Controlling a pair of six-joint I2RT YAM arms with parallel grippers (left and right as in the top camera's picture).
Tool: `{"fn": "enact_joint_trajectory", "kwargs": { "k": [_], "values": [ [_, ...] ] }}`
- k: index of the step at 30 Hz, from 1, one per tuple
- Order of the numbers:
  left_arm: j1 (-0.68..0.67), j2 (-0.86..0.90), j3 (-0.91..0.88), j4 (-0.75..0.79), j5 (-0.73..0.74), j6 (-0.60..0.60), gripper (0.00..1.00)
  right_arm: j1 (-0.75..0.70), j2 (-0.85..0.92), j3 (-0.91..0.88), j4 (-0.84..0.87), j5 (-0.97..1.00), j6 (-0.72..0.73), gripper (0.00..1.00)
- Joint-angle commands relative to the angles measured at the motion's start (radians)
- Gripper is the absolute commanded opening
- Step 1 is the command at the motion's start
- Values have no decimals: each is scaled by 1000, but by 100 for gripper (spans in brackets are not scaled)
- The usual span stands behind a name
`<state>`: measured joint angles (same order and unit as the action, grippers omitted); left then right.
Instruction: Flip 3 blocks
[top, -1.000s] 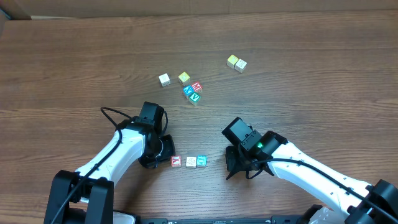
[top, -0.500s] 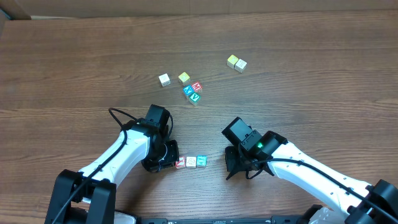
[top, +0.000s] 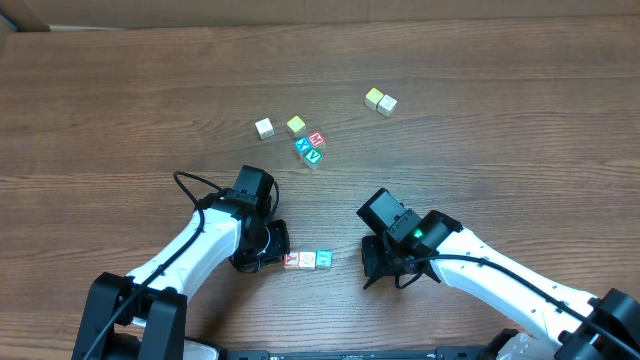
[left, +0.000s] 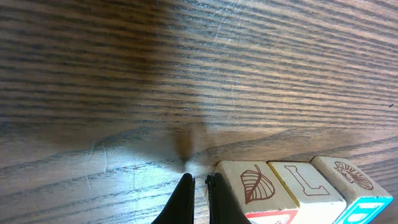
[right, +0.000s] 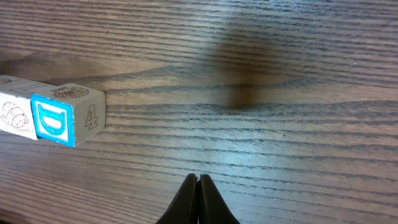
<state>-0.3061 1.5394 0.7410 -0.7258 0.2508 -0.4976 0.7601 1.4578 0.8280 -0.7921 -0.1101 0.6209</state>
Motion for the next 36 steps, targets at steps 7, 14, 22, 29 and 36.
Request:
{"fn": "enact_joint_trajectory", "kwargs": {
  "k": [7, 14, 22, 29, 36],
  "values": [
    [-2, 4, -4, 11, 5, 50, 4, 4, -5, -6, 10, -27, -104, 4],
    [-2, 4, -4, 29, 5, 82, 4, 4, -5, -6, 23, -86, -209, 5],
    [-2, 4, -4, 24, 0, 98, 4, 4, -5, -6, 33, -128, -303, 8],
    [6, 4, -4, 11, -51, 35, 4, 3, -4, -6, 208, -108, -285, 5],
    [6, 4, -4, -1, -51, 19, 4, 4, 87, -6, 377, -135, -171, 4]
  ]
}}
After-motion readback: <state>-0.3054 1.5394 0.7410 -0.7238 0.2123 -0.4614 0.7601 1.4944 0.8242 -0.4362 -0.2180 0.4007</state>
